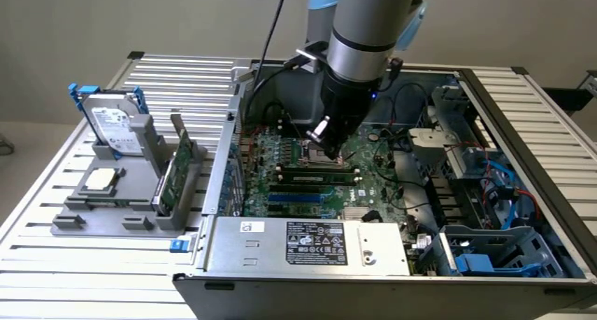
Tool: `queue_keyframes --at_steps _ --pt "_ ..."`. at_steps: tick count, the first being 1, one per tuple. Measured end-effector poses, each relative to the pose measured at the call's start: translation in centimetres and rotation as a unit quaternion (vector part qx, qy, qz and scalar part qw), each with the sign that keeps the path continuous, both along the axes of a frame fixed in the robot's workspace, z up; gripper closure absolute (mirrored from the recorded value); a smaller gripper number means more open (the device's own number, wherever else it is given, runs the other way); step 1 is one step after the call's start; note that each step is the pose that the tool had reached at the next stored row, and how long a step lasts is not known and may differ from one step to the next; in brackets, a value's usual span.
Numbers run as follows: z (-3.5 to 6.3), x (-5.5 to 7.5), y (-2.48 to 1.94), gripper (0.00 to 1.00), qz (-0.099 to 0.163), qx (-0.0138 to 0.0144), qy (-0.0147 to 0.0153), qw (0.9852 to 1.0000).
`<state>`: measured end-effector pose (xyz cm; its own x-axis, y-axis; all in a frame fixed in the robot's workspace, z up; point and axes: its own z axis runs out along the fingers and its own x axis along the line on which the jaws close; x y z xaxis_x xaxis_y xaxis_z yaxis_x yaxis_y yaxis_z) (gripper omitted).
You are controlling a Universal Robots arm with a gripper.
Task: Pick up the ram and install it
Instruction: 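Press down the ram until it locks into place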
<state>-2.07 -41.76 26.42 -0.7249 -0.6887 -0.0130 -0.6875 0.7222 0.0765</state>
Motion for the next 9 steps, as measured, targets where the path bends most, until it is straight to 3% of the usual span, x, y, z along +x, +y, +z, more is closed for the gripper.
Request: queue_keyframes --at_steps 4,9 --pt "0.0 0.0 0.0 0.89 -0.033 0.0 0.0 0.9995" --pt "-0.01 0.0 0.0 0.89 -0.072 -0.0002 0.0 0.9974"
